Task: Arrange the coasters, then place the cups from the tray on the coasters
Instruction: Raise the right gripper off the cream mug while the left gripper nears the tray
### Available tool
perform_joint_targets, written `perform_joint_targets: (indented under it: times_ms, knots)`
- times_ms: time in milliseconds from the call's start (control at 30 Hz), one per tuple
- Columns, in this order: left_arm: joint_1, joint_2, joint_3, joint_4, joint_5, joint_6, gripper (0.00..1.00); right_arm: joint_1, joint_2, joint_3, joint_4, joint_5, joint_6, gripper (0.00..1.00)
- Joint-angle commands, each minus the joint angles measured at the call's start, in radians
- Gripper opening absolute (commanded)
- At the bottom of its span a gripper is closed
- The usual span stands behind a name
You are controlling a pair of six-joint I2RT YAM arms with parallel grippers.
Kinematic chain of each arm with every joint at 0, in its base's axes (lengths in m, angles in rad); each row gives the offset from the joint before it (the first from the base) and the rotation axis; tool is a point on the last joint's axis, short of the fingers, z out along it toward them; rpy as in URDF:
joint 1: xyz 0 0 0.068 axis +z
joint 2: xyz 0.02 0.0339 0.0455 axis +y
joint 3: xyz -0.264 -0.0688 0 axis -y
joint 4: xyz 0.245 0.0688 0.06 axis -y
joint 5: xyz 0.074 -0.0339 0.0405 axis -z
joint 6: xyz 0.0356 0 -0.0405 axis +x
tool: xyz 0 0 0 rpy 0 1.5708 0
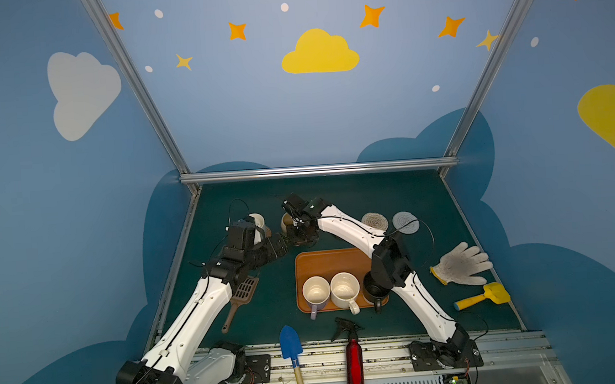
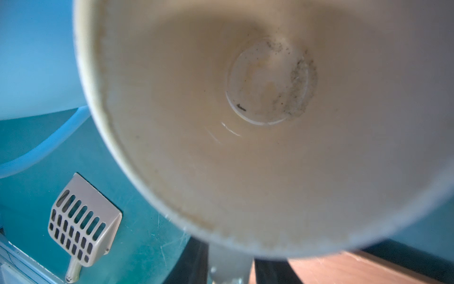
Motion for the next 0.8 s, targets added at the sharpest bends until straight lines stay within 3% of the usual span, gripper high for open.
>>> perform_joint_targets:
  times_ms: [0,67,133,233,400,633,767]
  knots:
    - [0.004,-0.019,-0.002,-0.005,0.019,0.004,0.99,0.007,-0.068,-0.003,-0.004,-0.002,-0.008,0.31]
    - [0.000,-0.019,0.019,-0.046,0.020,0.021,0.99,0.008,-0.094,-0.025,0.013,0.012,-0.011,0.39]
    - [-0.040,-0.019,0.077,-0.151,-0.044,0.067,0.99,0.010,-0.125,-0.046,0.017,0.025,-0.014,0.59]
    - [-0.060,-0.038,0.103,-0.223,-0.078,0.099,0.99,0.010,-0.180,-0.097,0.027,0.042,-0.008,0.73]
    - [-0.087,-0.078,0.093,-0.254,0.005,0.111,0.99,0.011,-0.292,-0.207,0.056,0.053,-0.009,0.77]
    - [-0.349,-0.141,0.120,-0.361,-0.019,0.160,0.99,0.026,-0.605,-0.484,0.174,0.196,-0.083,0.78]
    - [-0.487,-0.195,0.065,-0.359,-0.130,0.138,0.99,0.031,-0.866,-0.744,0.377,0.257,-0.176,0.79]
